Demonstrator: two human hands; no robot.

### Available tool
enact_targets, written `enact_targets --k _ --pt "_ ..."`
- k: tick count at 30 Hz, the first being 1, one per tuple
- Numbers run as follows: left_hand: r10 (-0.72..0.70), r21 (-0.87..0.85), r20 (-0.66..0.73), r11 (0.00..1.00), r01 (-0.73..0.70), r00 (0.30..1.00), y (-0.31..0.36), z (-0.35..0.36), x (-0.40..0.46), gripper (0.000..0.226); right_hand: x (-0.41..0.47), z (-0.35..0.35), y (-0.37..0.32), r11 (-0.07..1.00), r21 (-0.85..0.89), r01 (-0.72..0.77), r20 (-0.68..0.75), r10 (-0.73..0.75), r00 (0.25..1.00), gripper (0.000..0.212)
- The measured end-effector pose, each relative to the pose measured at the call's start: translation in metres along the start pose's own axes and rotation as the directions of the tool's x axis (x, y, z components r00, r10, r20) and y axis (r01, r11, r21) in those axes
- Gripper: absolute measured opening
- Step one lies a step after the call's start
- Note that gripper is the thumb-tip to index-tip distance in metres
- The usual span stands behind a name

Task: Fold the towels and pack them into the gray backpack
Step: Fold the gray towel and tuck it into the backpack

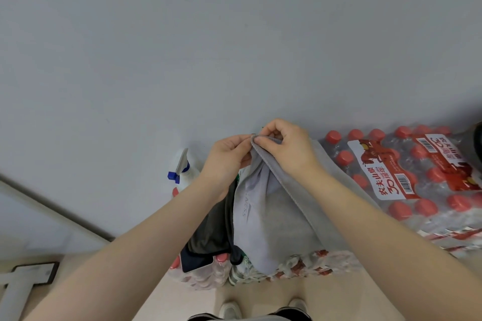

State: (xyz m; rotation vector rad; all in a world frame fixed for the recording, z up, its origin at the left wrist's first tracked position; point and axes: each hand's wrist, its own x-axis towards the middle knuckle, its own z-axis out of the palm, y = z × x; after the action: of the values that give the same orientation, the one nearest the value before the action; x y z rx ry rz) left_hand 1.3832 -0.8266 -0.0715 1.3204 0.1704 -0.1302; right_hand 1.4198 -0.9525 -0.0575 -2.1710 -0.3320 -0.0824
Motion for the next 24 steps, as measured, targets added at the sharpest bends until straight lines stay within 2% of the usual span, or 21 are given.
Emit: enact_targets --k 3,6,9,11,14,17,20,24 --pt "-0.005 0.012 0.009 1.000 0.004 1.000 0.004 0.003 -0.006 0.028 -0.003 -0.005 -0.001 0.994 -0.103 0.033 -0.012 -0.034 0.999 0.014" --pt "0.063 0.091 0.016 0.994 -0.064 0.998 0.006 0.005 -0.014 0.024 -0.007 -0.012 -0.004 0.966 -0.237 0.101 0.003 -0.103 0.995 0.013" --pt "0.093 0.082 0.045 0.992 -0.096 0.995 0.010 0.010 -0.023 0.024 -0.013 -0.026 -0.008 0.958 -0.246 0.149 0.065 -0.138 0.988 0.013" --pt "0.113 0.053 0.033 0.992 -0.115 0.993 0.013 0.013 -0.030 0.023 -0.020 -0.041 -0.007 0.966 -0.198 0.165 0.142 -0.138 0.980 0.011" --pt "0.187 0.074 0.013 0.979 -0.187 0.982 0.020 0.022 -0.043 0.024 -0.034 -0.066 0.008 0.948 -0.261 0.184 0.210 -0.130 0.969 0.015" --pt "0.259 0.116 0.063 0.957 -0.265 0.964 0.024 0.040 -0.063 0.026 -0.058 -0.089 0.027 0.897 -0.397 0.192 0.185 -0.127 0.974 0.025" --pt "0.295 0.118 0.073 0.946 -0.302 0.953 0.019 0.066 -0.087 0.028 -0.092 -0.112 0.039 0.901 -0.399 0.171 0.169 -0.112 0.979 0.023" --pt "0.294 -0.014 0.036 0.956 -0.294 0.955 0.004 0.100 -0.122 0.031 -0.140 -0.142 0.060 0.836 -0.531 0.140 0.204 -0.035 0.978 0.021"
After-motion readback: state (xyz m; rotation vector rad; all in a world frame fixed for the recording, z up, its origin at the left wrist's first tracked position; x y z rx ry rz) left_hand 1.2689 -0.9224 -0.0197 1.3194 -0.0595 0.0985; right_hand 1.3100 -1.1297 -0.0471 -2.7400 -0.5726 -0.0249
